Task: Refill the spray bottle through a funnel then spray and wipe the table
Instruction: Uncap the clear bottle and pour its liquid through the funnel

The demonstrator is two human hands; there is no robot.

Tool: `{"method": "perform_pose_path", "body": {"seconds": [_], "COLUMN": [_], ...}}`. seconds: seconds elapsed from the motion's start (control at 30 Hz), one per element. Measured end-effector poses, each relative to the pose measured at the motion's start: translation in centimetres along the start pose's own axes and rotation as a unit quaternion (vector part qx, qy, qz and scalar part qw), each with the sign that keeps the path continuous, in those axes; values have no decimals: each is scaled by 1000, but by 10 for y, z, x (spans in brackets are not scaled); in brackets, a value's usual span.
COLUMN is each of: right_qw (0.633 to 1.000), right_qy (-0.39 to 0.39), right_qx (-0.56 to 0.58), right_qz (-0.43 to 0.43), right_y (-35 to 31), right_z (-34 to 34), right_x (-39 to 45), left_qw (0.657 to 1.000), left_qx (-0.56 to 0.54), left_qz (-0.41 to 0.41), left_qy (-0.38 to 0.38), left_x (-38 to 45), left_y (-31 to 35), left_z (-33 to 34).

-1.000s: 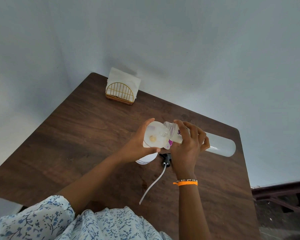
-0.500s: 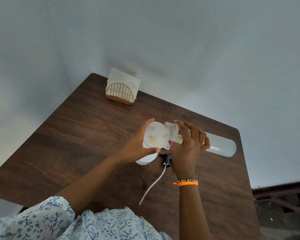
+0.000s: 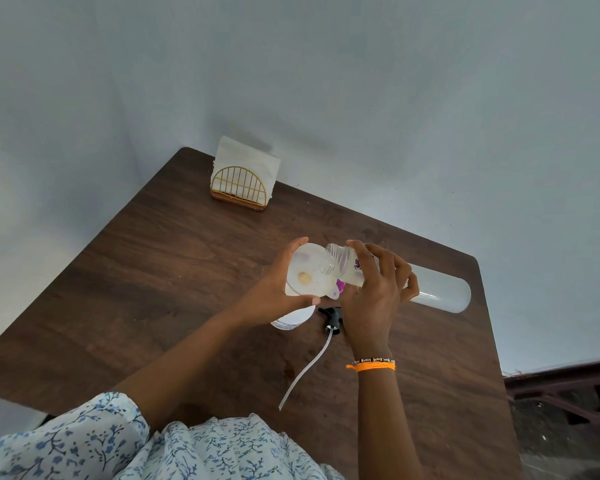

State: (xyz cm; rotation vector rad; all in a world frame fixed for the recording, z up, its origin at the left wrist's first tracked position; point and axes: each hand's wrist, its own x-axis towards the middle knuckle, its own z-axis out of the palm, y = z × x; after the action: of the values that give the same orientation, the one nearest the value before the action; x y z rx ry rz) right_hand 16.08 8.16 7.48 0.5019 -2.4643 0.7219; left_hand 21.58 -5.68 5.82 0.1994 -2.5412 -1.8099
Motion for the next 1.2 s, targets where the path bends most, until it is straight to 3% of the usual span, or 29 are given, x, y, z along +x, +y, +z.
{"method": "perform_pose_path", "body": {"seconds": [0.8,1.2], "right_qw": [999,993], "right_qy": [9,36], "right_qx": [21,102], "right_qz": [29,38], "right_y": [2,4], "right_z": [0,-12], "right_x": [0,14], "left_qw": [1000,999], "left_qx": [3,32], "left_qz": [-5,1], "left_qy": [-9,22], "left_x": [1,3], "left_y": [0,-4], "left_z": [-2,5]}}
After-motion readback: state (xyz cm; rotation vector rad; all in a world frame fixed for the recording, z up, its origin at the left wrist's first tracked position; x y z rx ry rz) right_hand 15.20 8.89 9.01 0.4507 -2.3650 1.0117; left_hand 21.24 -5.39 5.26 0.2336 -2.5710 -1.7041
